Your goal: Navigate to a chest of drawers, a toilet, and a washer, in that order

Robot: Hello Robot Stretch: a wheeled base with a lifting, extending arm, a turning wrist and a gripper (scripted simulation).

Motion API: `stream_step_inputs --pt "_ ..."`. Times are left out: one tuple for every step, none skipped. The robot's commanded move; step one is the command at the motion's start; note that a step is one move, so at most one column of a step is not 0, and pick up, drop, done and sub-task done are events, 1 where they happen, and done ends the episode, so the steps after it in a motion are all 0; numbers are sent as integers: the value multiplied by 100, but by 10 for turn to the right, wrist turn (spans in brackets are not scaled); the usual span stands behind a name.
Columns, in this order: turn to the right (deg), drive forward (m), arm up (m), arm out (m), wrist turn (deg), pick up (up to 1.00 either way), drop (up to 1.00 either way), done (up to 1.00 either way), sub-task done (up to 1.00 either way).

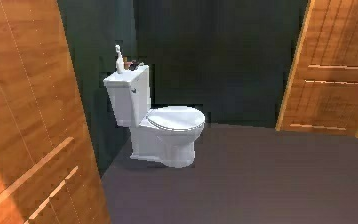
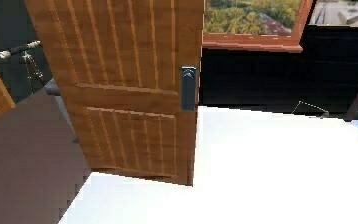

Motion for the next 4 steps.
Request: stream_step_inputs --pt "90 0 0 0 0 0 0 0 0" --pt "0 90 0 0 0 0 0 0 0" --pt "-180 0 0 0 0 0 0 0 0" --pt "0 0 0 0 0 0 0 0 100"
